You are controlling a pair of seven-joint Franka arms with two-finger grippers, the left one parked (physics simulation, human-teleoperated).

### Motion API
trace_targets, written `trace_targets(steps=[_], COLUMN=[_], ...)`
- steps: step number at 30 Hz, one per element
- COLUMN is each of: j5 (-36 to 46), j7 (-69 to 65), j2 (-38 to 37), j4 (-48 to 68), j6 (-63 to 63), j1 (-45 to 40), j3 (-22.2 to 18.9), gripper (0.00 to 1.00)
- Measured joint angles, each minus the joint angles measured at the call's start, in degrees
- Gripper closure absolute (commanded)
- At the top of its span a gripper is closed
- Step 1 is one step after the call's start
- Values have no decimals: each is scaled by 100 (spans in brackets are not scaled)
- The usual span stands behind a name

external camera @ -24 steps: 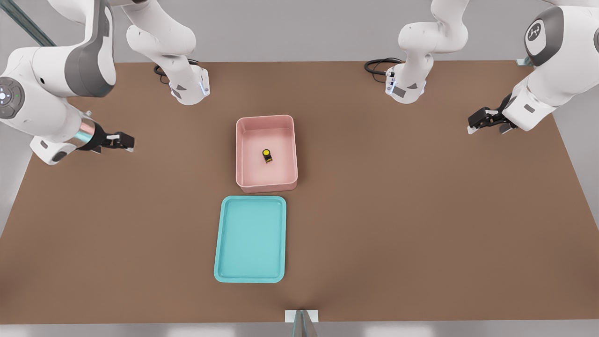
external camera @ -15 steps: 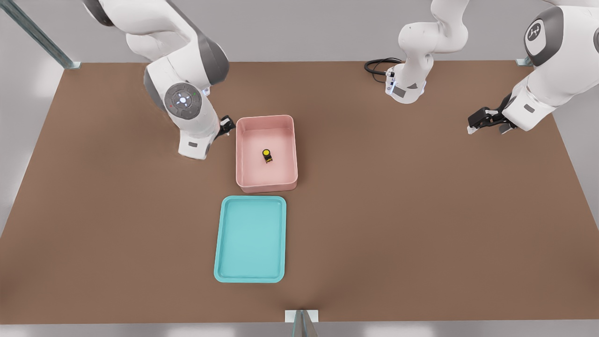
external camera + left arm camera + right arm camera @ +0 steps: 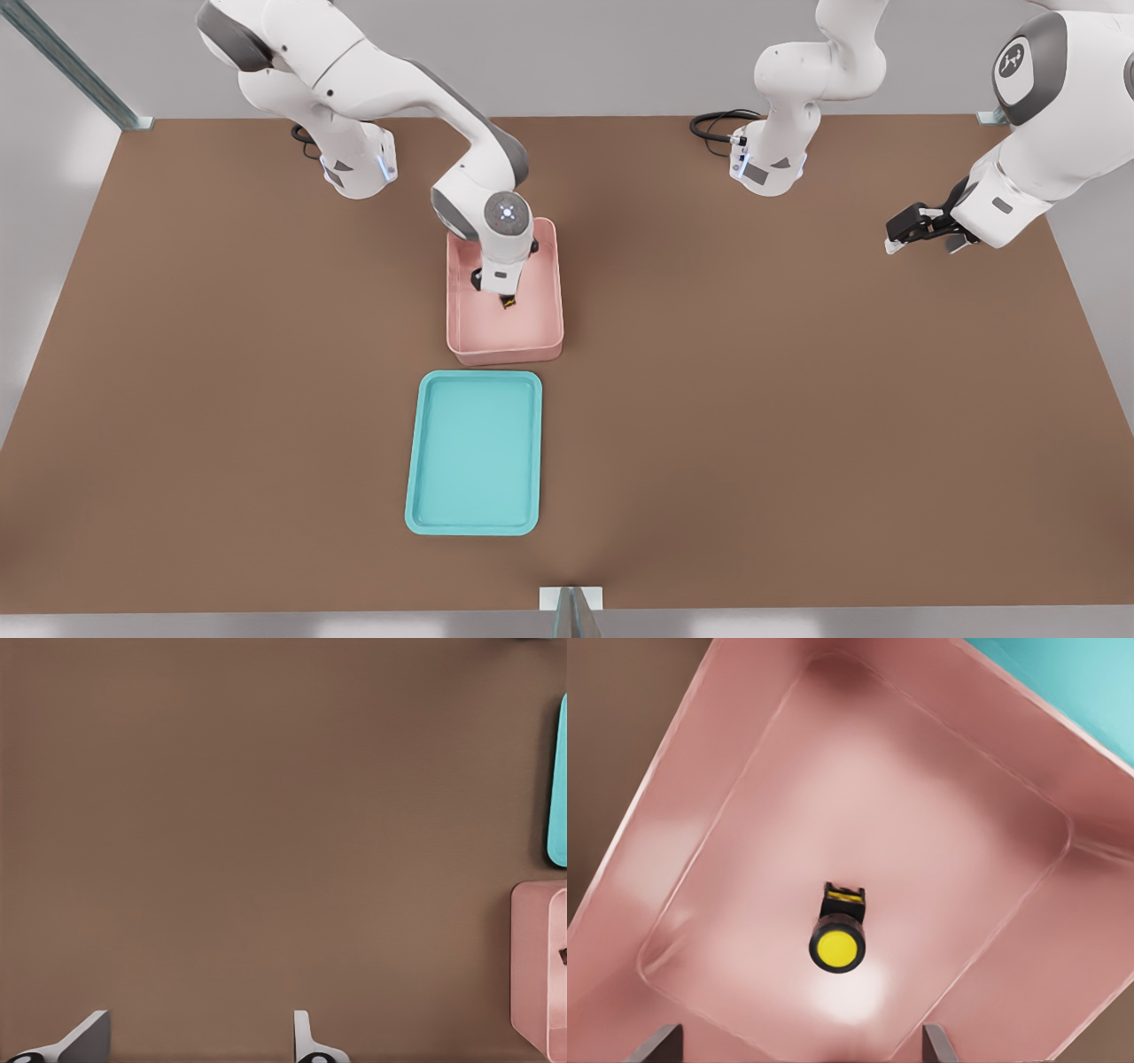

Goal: The left arm remains still, and the right arm places the button from the box into the tray

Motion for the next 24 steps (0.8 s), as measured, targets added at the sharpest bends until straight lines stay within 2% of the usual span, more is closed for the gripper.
trace_targets(steps=[6, 13, 21, 23, 24], j5=[-417, -796, -1211, -1252, -1264], j7=[365, 670, 957, 1016, 1041], j2=[345, 570, 939, 928, 925], j4=[-313, -689, -621, -617, -617], j6=[869, 1321, 1669, 1713, 1731], j1=[-14, -13, 59, 64, 64], j3=[-123, -145, -214, -215, -215], gripper=[0, 0, 0, 27, 35])
